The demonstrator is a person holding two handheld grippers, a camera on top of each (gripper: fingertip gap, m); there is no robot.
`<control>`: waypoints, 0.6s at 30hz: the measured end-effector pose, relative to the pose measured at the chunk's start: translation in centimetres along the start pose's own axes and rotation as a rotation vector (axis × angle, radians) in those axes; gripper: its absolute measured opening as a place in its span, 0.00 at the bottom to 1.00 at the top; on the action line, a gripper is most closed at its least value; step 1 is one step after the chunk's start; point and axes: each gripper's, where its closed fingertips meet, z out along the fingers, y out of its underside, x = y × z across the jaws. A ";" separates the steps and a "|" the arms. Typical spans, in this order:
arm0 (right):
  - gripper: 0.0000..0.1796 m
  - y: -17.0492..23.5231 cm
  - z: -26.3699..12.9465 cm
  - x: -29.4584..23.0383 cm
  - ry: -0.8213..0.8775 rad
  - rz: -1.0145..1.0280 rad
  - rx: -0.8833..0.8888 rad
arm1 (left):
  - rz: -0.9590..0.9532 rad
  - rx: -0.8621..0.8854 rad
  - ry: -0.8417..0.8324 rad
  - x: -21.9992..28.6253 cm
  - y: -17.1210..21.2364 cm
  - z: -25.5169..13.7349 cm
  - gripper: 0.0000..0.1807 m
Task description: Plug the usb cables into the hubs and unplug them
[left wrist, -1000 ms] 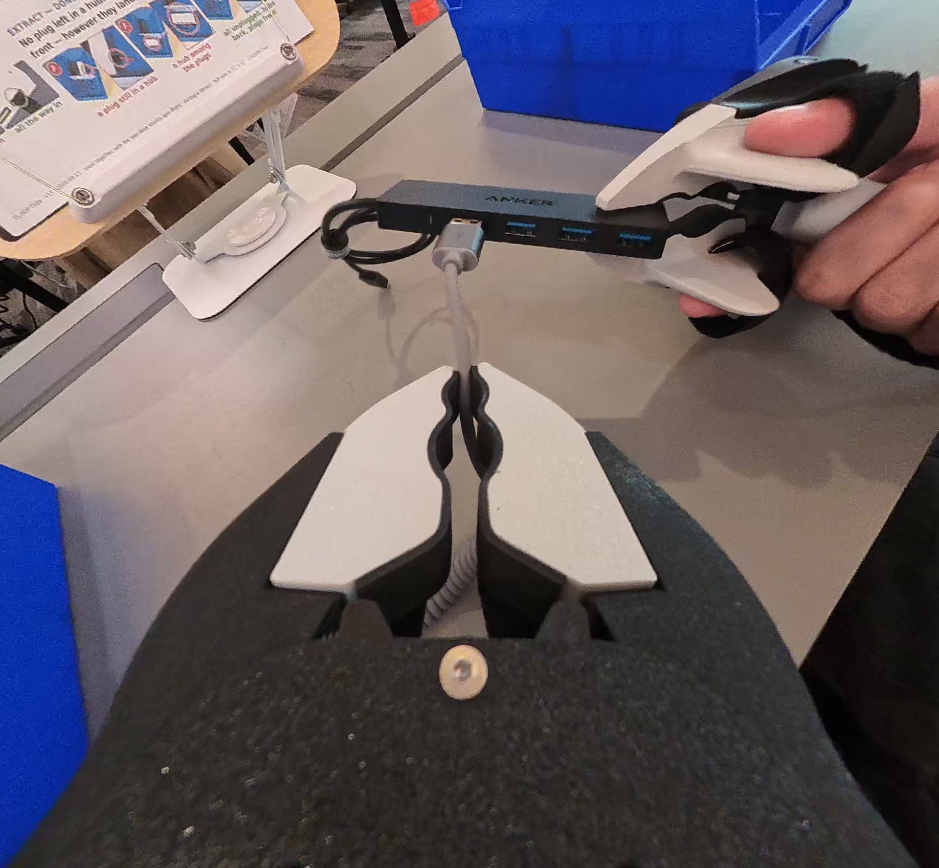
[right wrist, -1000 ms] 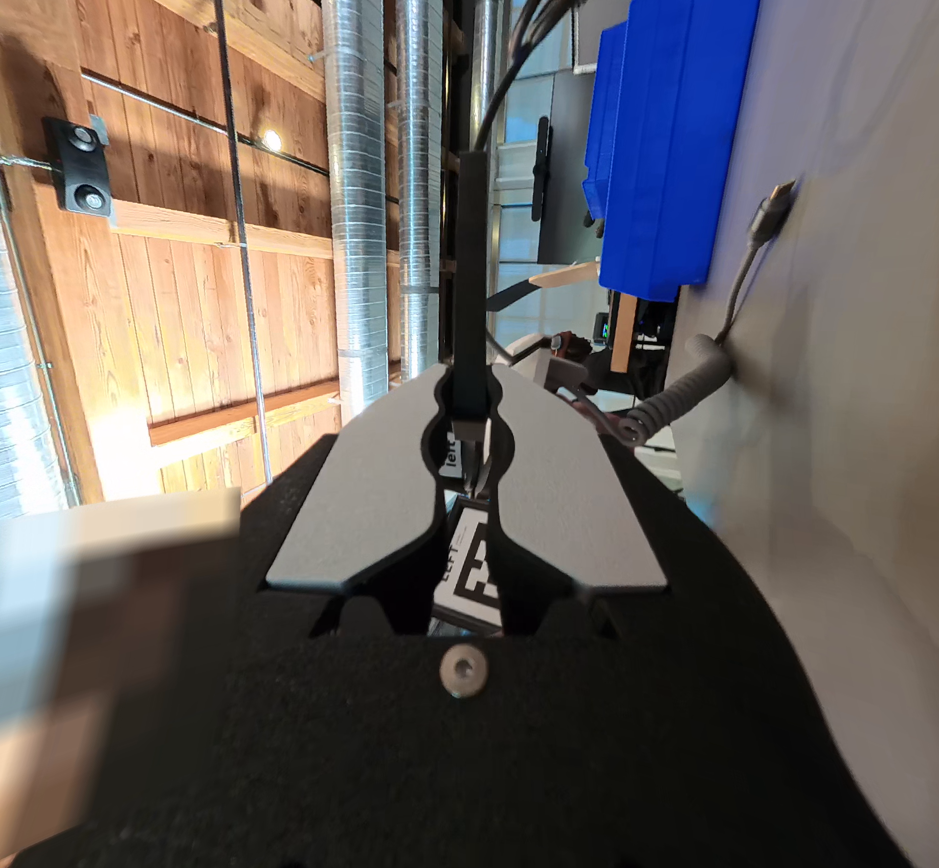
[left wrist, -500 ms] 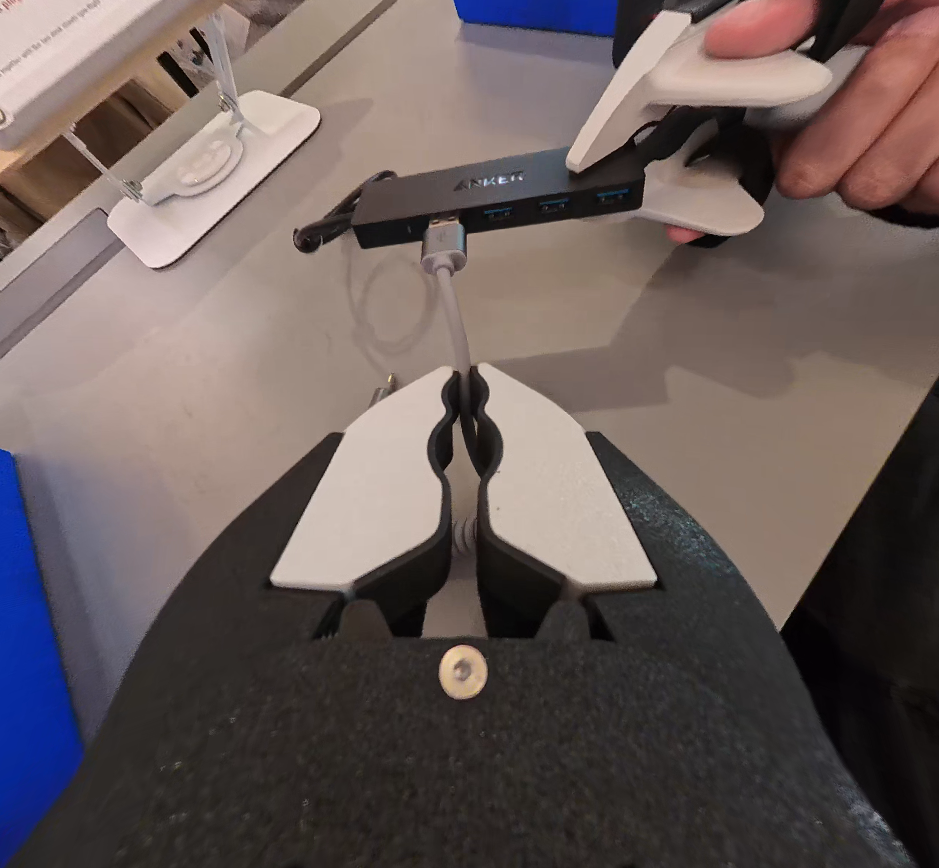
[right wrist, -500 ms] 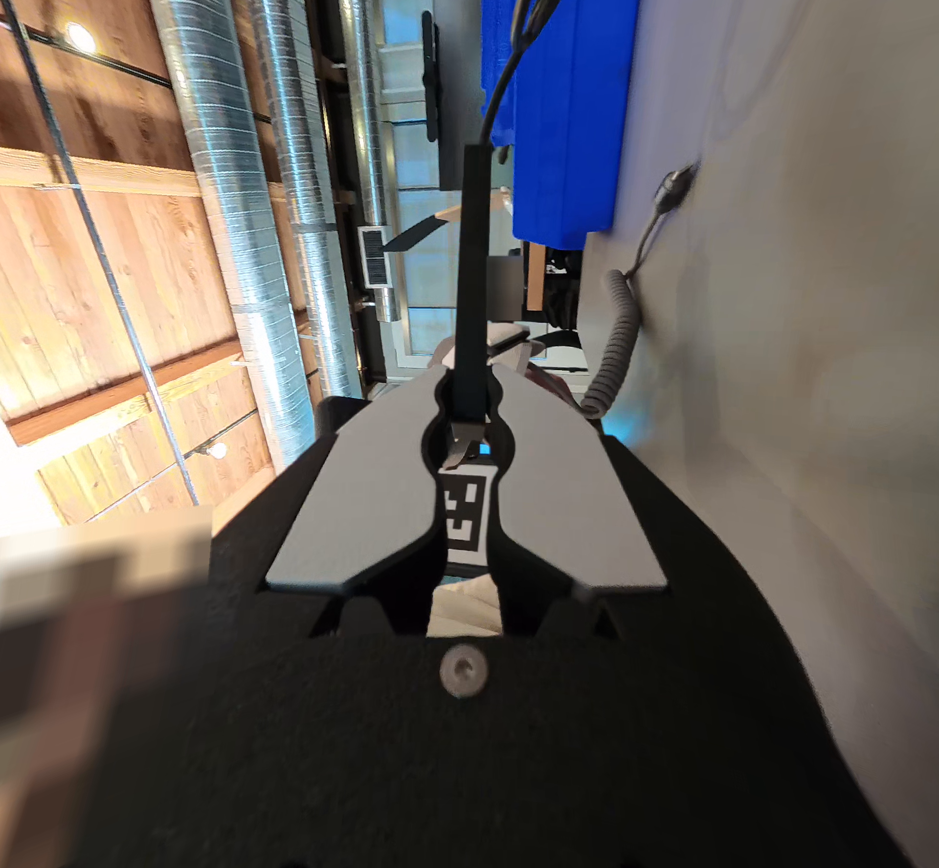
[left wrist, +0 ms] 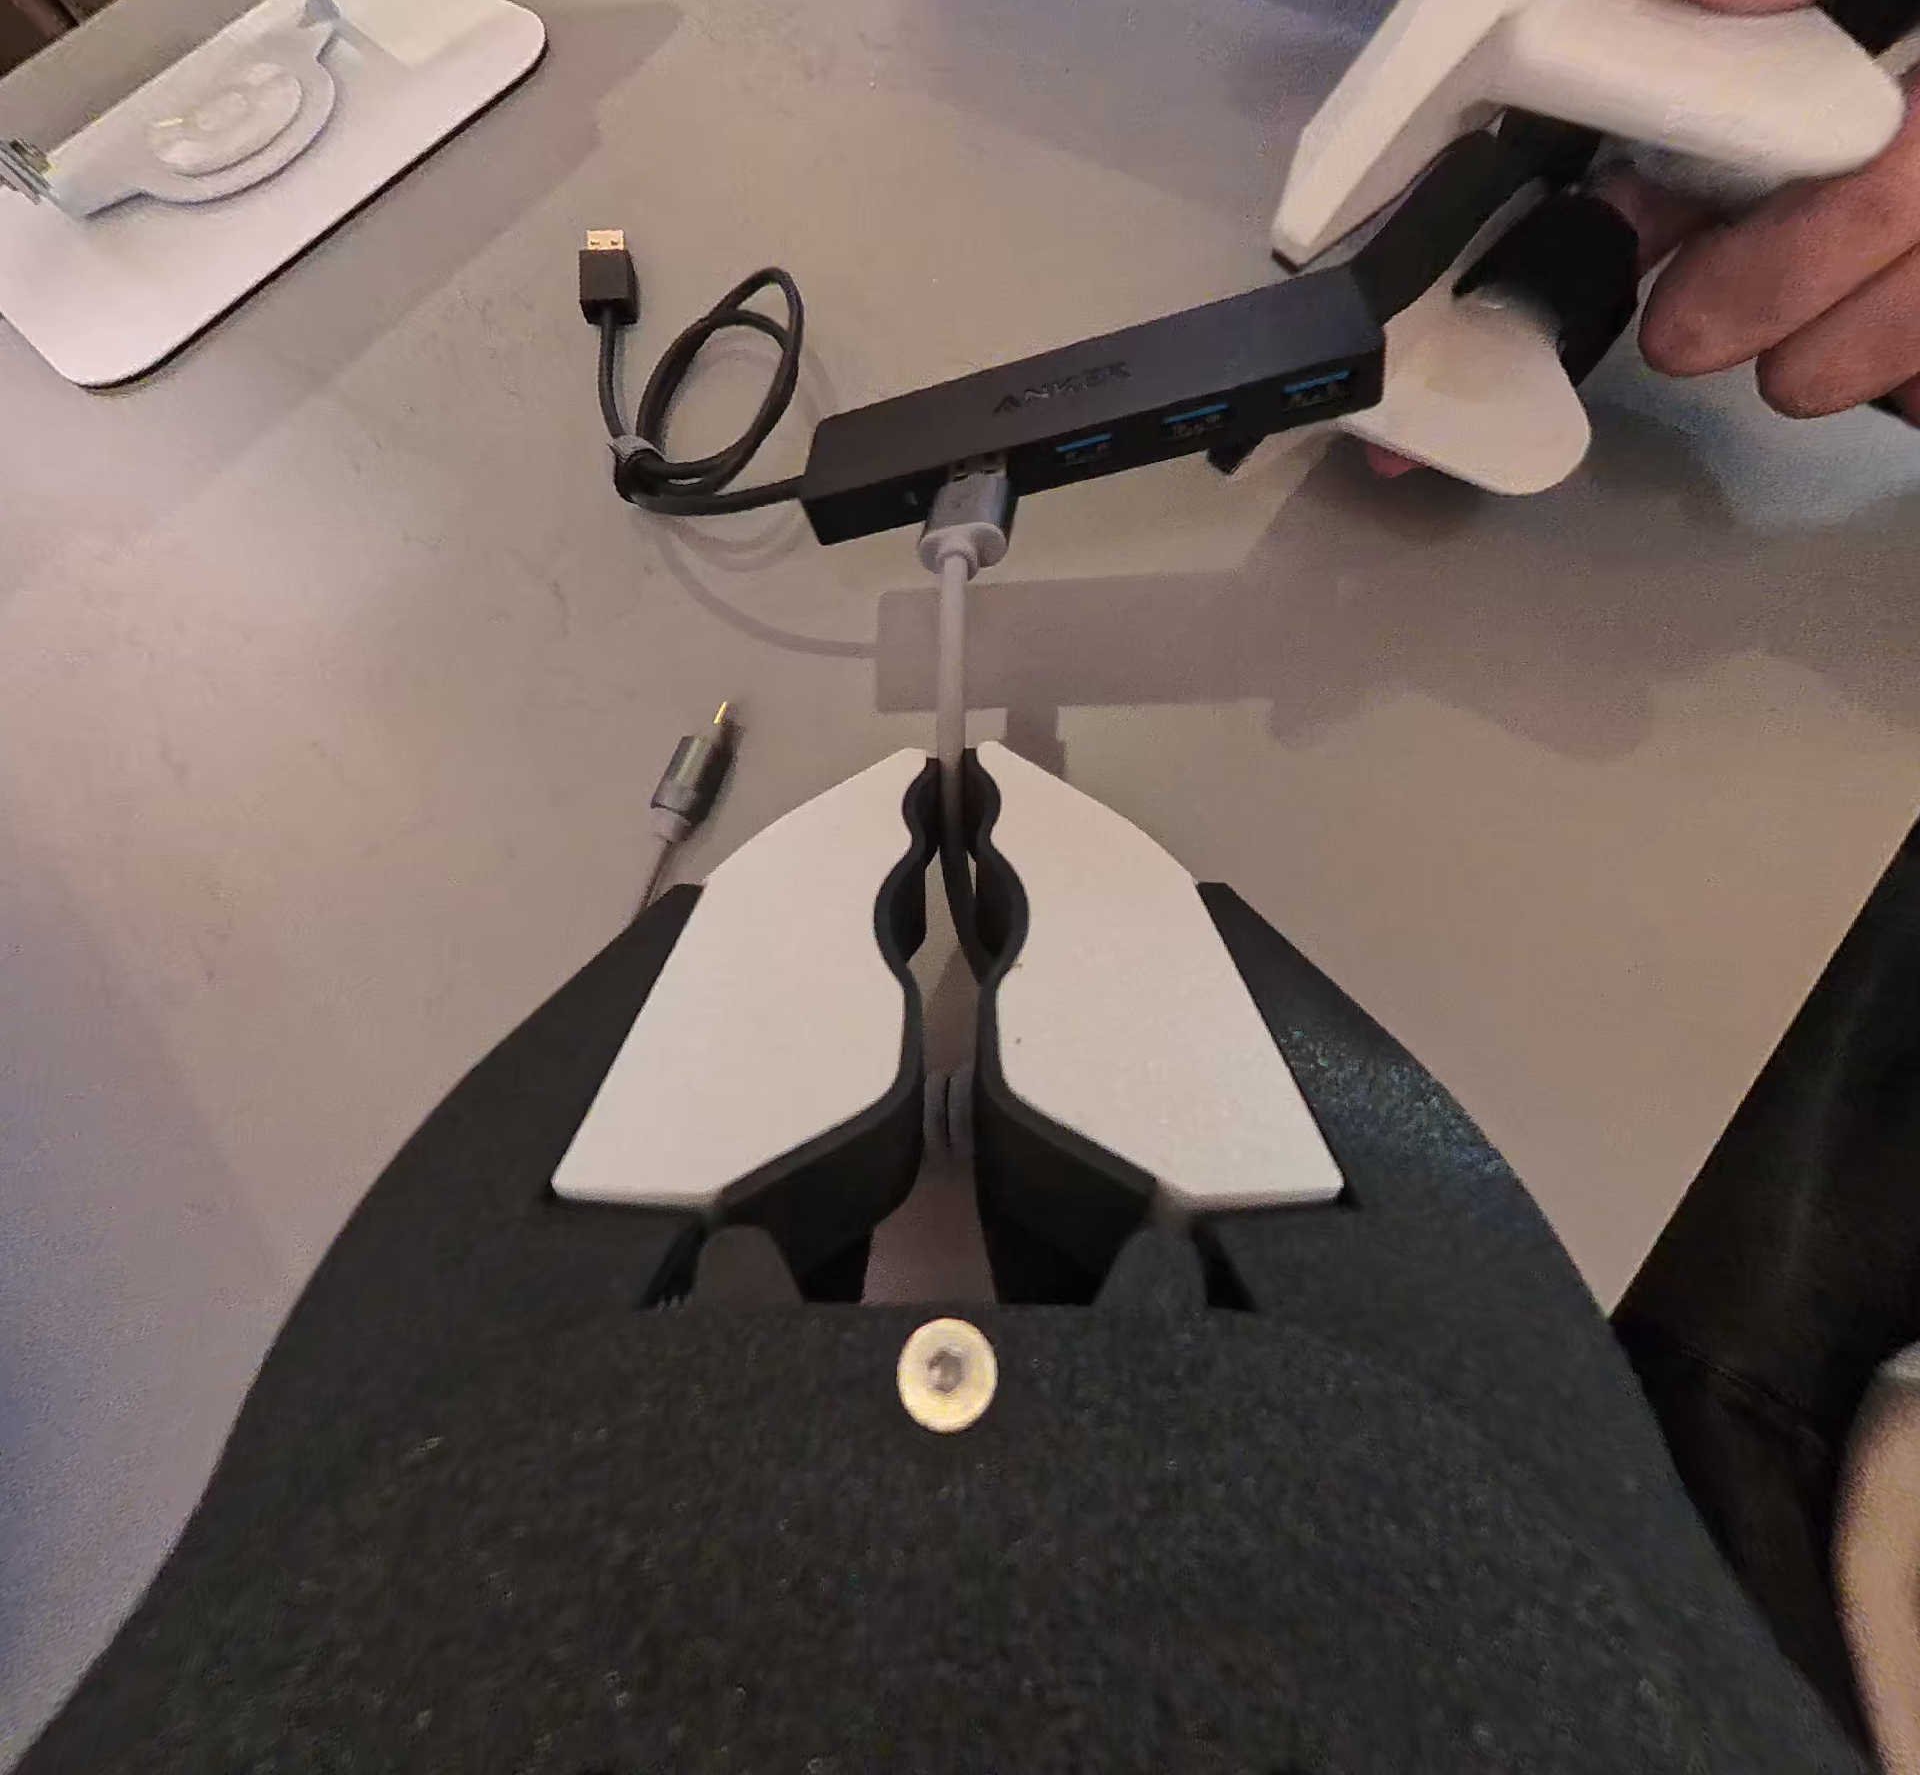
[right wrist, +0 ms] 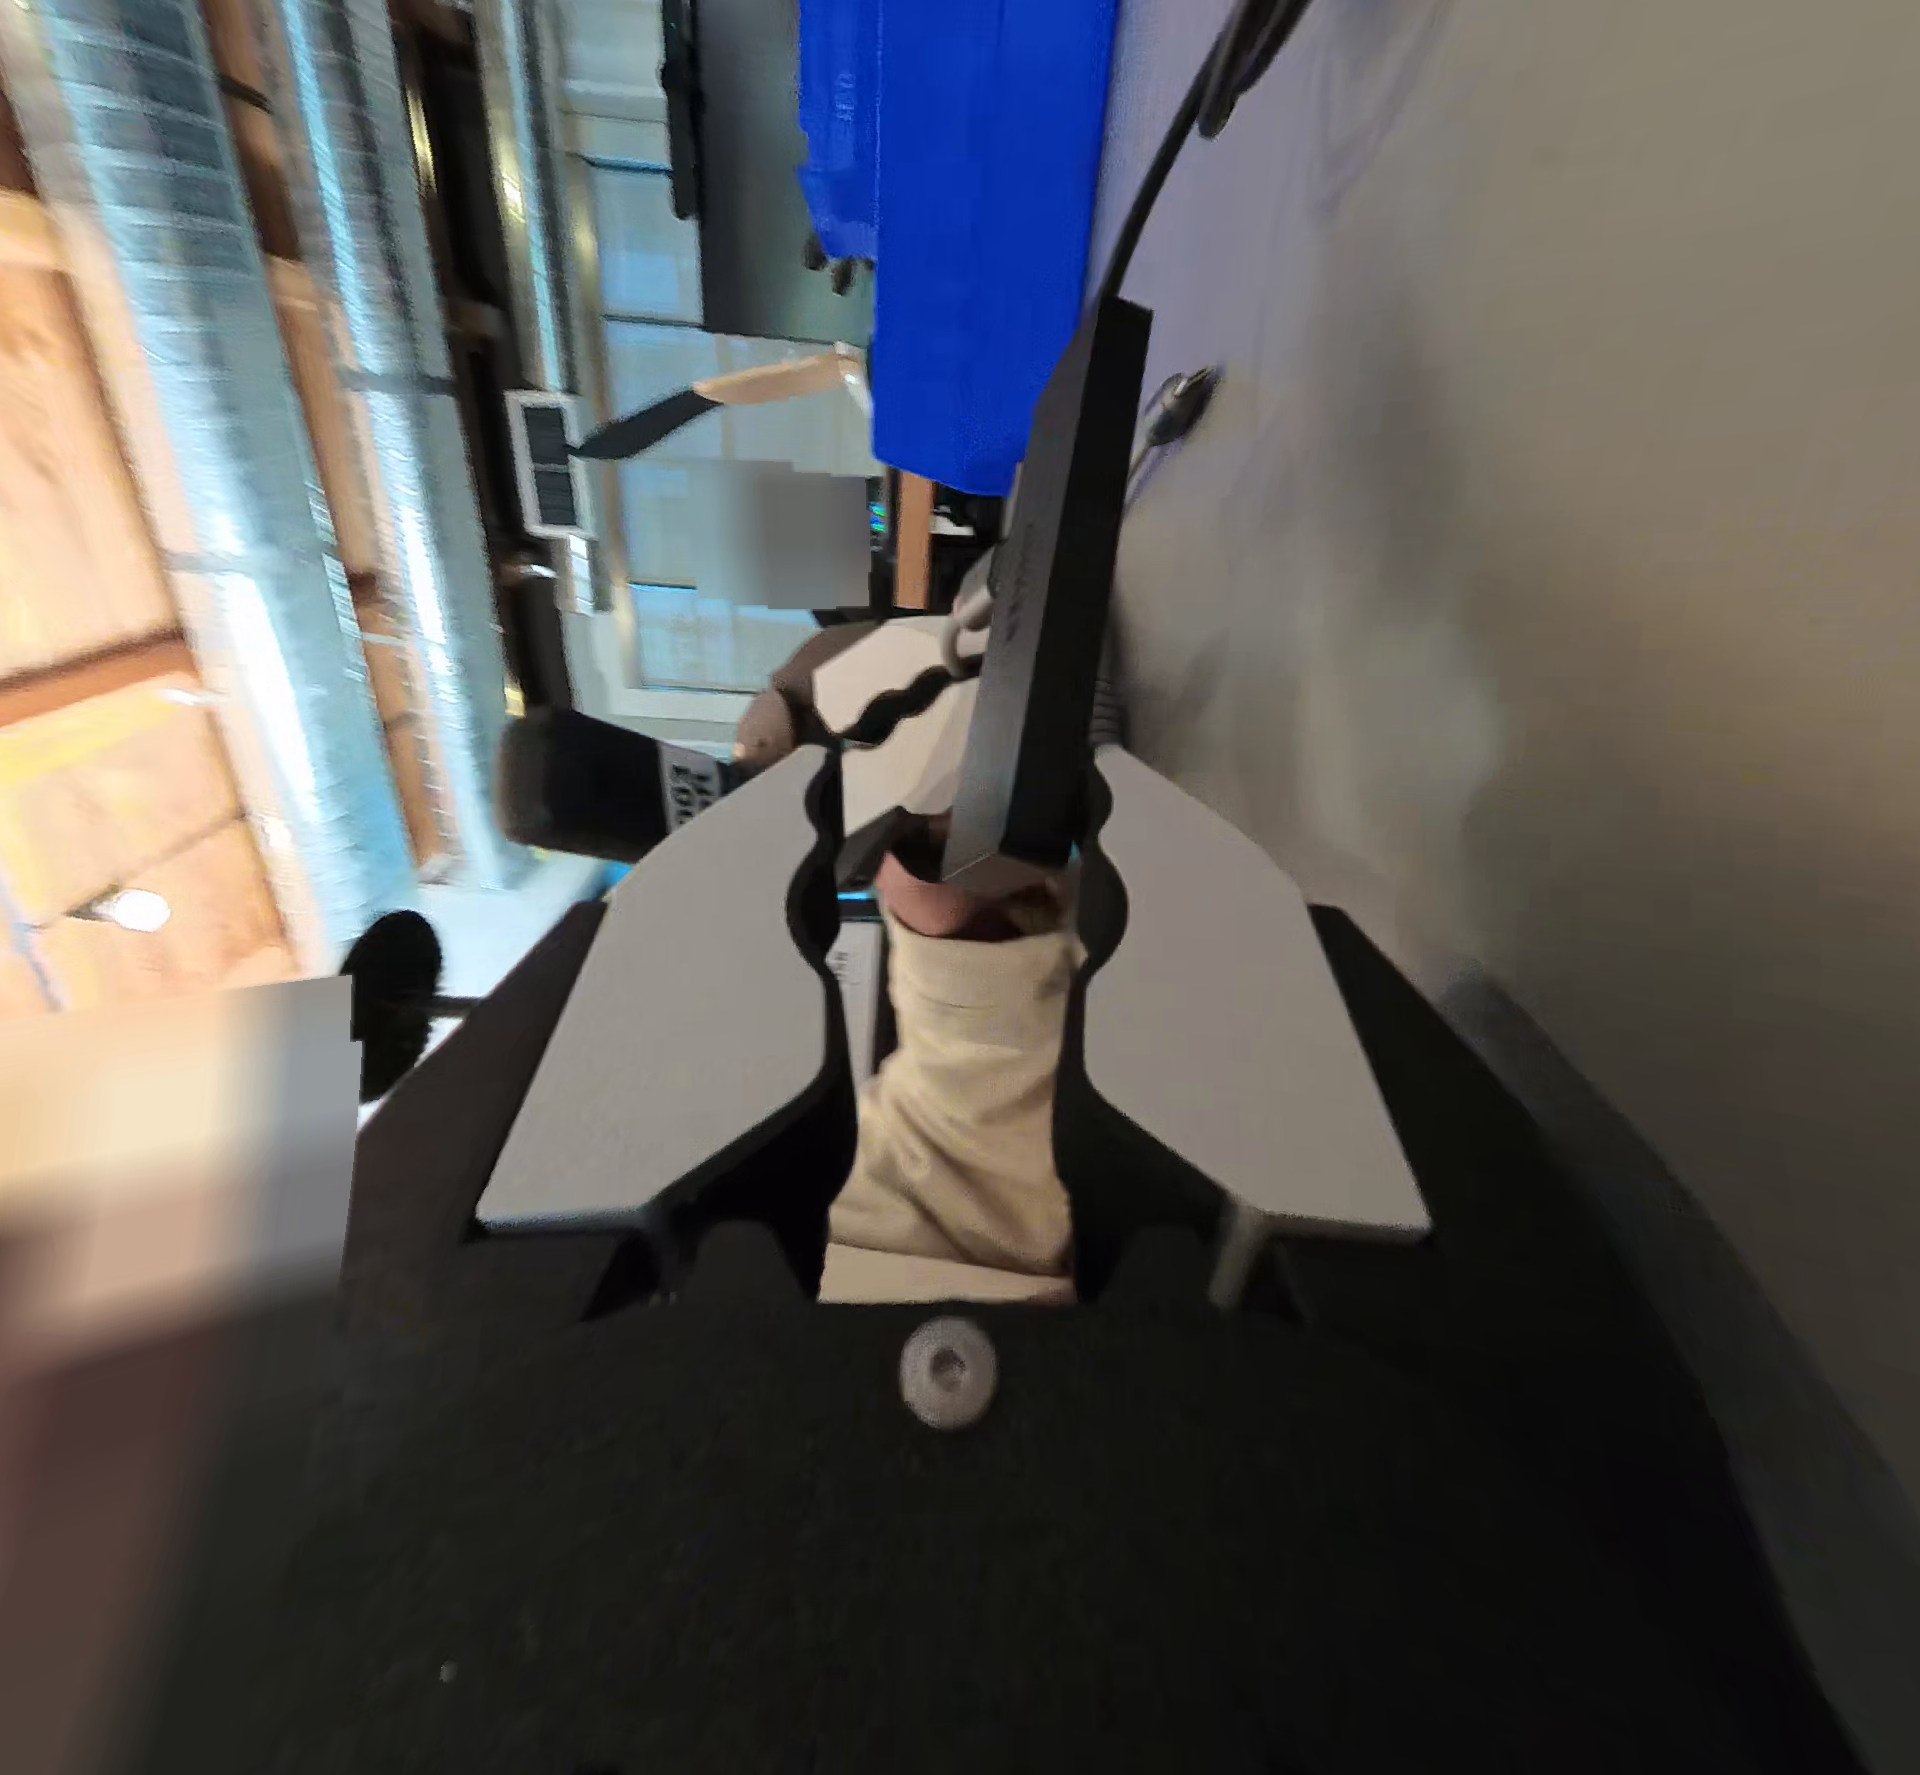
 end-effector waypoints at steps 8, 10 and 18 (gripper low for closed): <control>0.29 -0.4 -1.5 1.2 0.385 -0.539 -0.034 | -0.015 -0.022 0.015 0.5 -0.5 0.7 0.01; 0.25 -1.0 -1.8 1.4 0.478 -0.677 0.004 | -0.018 -0.027 0.018 0.6 -0.7 0.9 0.01; 0.22 -2.7 -2.0 1.4 0.711 -1.023 0.071 | -0.015 -0.028 0.015 0.7 -1.2 0.9 0.01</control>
